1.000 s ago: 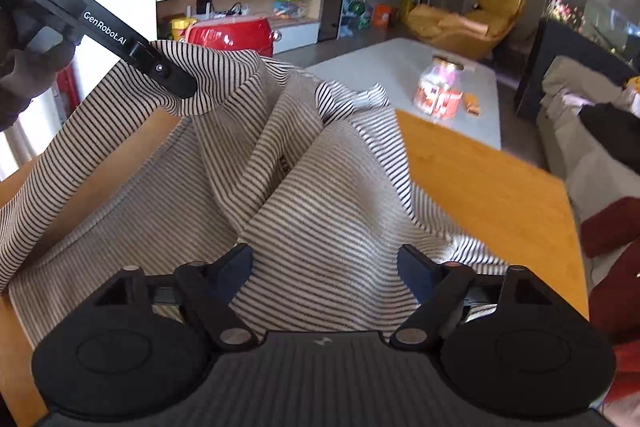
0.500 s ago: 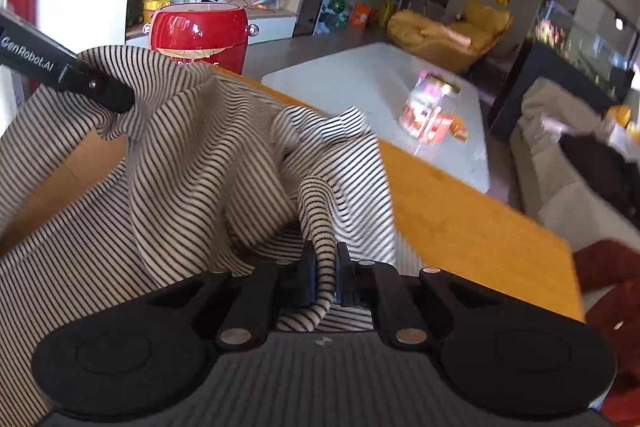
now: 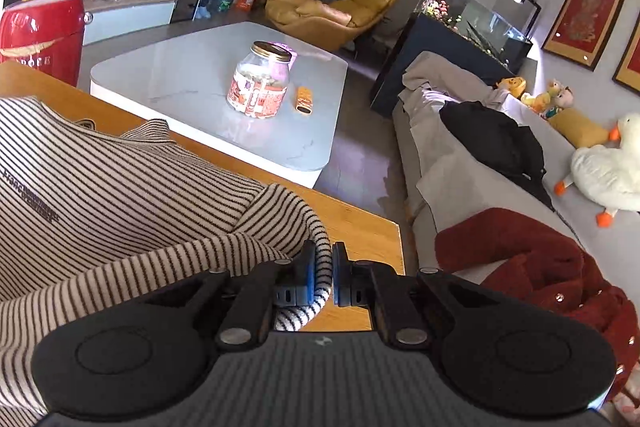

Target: Fold clothes

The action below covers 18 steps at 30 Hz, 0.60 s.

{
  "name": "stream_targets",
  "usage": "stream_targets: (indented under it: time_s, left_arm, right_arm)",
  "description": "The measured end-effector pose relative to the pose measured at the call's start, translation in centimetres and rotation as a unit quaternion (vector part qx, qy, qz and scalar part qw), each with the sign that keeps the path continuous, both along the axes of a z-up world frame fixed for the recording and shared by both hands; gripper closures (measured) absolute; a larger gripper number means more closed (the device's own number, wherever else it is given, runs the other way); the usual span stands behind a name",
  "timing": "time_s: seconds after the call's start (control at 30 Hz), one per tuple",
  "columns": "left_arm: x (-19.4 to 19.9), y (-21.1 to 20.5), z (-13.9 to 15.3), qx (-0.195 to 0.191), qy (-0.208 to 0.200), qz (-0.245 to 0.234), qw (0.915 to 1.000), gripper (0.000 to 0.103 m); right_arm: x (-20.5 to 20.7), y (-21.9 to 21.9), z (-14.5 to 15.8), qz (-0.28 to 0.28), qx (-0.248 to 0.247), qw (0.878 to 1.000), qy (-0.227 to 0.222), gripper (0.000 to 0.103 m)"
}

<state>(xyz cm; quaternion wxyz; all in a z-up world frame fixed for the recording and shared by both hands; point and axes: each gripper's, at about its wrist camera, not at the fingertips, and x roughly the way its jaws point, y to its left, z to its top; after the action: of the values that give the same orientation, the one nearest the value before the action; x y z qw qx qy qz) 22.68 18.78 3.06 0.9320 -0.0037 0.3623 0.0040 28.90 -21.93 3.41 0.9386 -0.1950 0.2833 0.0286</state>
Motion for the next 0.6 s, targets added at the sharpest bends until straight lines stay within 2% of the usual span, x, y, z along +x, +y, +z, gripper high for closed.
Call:
stream_targets:
  time_s: [0.07,0.13,0.2,0.23,0.37,0.47,0.53,0.6]
  left_arm:
    - [-0.4,-0.4,0.7,0.004,-0.010,-0.002,0.9999,0.081]
    - [-1.2,-1.0,1.7,0.000,-0.024,-0.011,0.9997,0.071]
    - [-2.0,-2.0,2.5,-0.014,-0.040,-0.027,0.9988,0.047]
    - [-2.5,-3.0,2.5,-0.027,-0.049,-0.044,0.9975,0.044]
    - [-4.6,-7.1,2.4,-0.073,-0.087,-0.116,0.9867,0.020]
    - [-6.1,-10.9,0.9,-0.050,-0.113,-0.185,0.9749,0.009]
    - [-6.6,-12.8,-0.7,-0.033,-0.115,-0.216,0.9690,0.008]
    - [-6.5,-13.4,-2.4,-0.046,-0.092,-0.222,0.9695,0.008]
  right_arm:
    - [-0.9,-1.0,1.3,0.002,0.045,0.999,-0.008,0.089]
    - [-3.1,-1.9,3.2,0.013,0.083,0.996,-0.018,0.073]
    - [-5.9,-2.6,4.4,0.042,0.114,0.993,-0.011,0.064]
    - [-7.2,-2.8,4.7,0.057,0.125,0.990,-0.005,0.061]
    - [-11.9,-2.0,4.5,0.102,0.116,0.988,0.012,0.058]
    - [-12.8,-1.4,6.1,0.112,0.130,0.985,-0.016,0.059]
    - [-11.2,-0.6,7.6,0.124,0.164,0.979,0.000,0.059]
    - [-7.8,0.9,8.8,0.140,0.209,0.967,0.036,0.061]
